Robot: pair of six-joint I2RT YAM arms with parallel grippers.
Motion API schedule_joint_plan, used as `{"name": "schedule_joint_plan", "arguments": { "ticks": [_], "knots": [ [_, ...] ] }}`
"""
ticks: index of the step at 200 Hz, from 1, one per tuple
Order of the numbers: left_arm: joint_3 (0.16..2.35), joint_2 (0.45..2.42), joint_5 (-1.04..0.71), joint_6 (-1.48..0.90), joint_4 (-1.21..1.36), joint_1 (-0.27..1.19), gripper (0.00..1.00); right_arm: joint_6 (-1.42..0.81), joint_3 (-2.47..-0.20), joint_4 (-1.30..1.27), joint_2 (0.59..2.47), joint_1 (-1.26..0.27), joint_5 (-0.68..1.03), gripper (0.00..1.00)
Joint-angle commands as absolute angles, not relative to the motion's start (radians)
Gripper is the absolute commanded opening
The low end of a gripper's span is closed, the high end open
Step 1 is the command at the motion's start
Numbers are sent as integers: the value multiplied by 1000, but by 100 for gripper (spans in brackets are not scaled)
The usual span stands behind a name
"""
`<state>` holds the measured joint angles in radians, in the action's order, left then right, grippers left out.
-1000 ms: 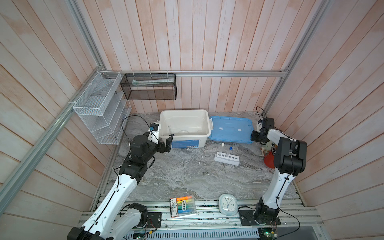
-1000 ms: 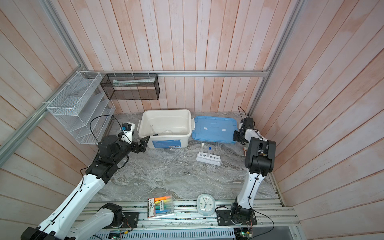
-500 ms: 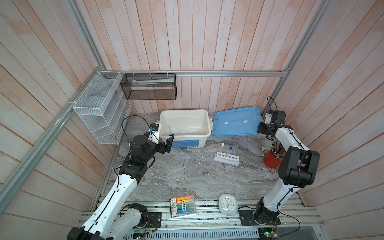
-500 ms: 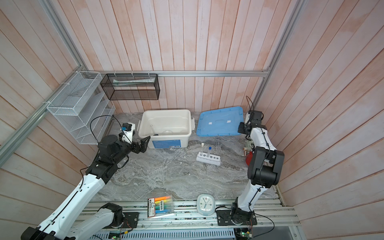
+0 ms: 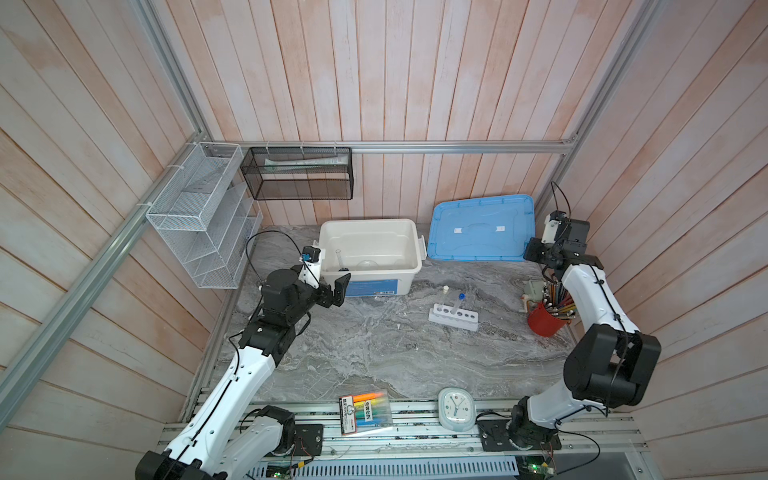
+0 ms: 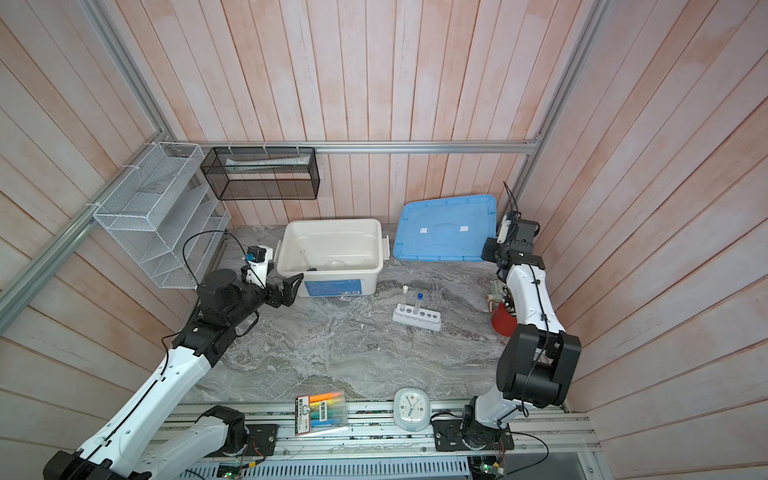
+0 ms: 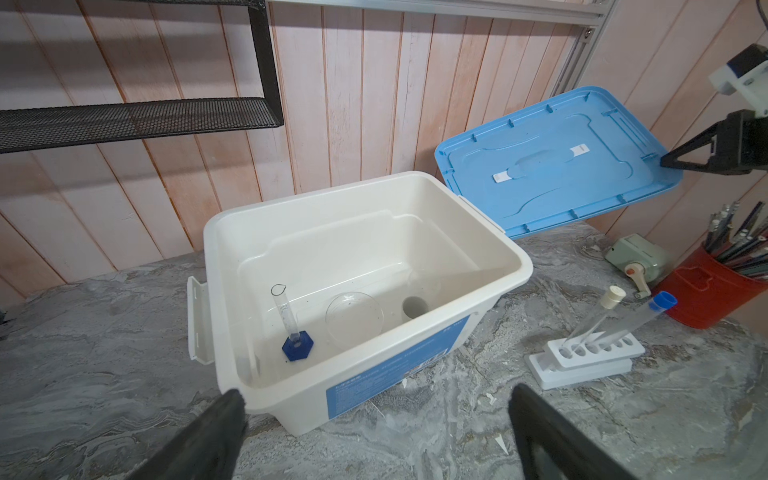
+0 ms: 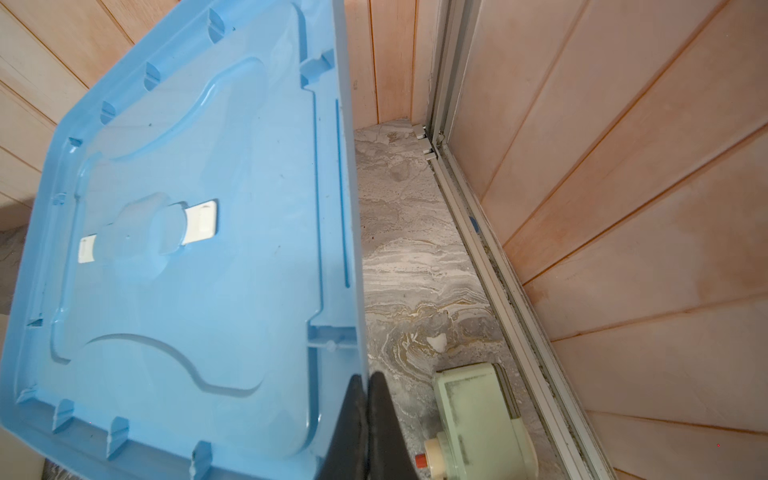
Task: Organize the chemistry lab equipment
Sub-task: 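Lift the blue lid edge with the right gripper, tilting it up, then carry the blue lid over the bin with the right gripper while the left gripper rises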
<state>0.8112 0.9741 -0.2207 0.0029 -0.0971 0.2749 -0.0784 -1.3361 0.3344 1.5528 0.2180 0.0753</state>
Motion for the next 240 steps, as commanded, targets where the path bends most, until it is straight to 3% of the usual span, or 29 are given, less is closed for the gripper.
{"name": "schedule_joint_plan", "arguments": {
  "ticks": [1,95,126,184,240],
  "knots": [
    [842,986,-269,-9,-83,273,100,-106,-1315,303,1457,223,68,0],
    [877,1047,-408,-47,4,321,96,-110,-1316,326,1268,220,155,0],
    [971,1170,-501,-22,50,359,96,-111,-1322,334,1249,206,197,0],
    [1111,1451,-724,-191,282,359,96,-73,-1370,406,1238,140,249,0],
    [1303,1677,-797,-219,300,356,95,-59,-1407,430,1239,84,276,0]
  ]
}}
